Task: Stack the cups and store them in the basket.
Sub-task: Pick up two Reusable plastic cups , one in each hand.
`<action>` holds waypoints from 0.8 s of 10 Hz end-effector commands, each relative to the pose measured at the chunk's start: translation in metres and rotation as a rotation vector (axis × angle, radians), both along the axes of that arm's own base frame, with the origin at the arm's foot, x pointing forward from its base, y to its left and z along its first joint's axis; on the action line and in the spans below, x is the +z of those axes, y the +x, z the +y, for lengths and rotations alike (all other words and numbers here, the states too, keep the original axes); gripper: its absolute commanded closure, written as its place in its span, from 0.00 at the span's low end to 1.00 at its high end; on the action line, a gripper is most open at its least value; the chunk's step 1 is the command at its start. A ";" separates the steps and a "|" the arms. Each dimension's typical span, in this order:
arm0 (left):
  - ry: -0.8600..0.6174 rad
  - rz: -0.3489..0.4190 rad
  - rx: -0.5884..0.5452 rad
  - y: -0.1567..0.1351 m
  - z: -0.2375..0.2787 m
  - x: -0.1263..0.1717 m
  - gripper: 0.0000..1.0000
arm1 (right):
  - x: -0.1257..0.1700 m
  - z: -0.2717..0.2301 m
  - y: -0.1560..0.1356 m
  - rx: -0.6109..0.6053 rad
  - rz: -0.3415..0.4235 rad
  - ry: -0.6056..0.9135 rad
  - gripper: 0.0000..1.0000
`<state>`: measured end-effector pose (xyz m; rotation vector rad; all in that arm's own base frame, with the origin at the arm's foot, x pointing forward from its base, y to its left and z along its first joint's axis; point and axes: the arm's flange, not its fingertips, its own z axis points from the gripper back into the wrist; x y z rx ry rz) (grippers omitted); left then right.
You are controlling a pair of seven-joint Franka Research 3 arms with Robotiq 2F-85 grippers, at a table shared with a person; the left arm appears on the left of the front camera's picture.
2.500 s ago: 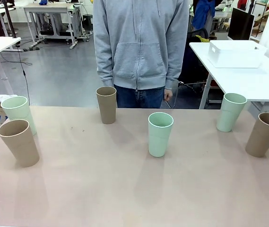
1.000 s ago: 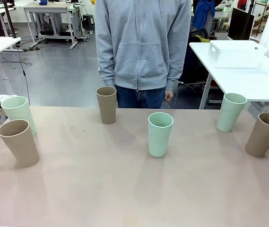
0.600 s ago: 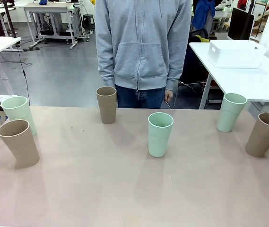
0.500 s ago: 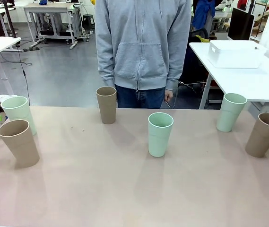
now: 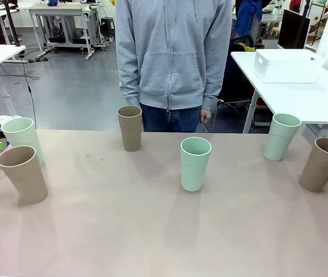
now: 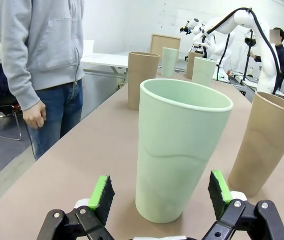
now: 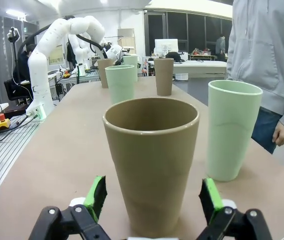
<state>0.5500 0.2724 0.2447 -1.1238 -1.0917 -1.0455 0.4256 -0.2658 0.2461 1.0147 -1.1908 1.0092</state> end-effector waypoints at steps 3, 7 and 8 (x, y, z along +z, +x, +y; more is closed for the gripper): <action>-0.040 -0.067 -0.030 -0.002 -0.008 -0.018 0.00 | -0.002 0.013 0.003 0.020 0.019 0.013 0.00; -0.082 -0.073 -0.040 -0.005 -0.017 -0.029 0.00 | -0.006 0.020 0.002 0.053 0.053 0.030 0.00; -0.090 -0.073 -0.040 -0.005 -0.018 -0.030 0.00 | -0.008 0.023 0.001 0.045 0.043 0.031 0.00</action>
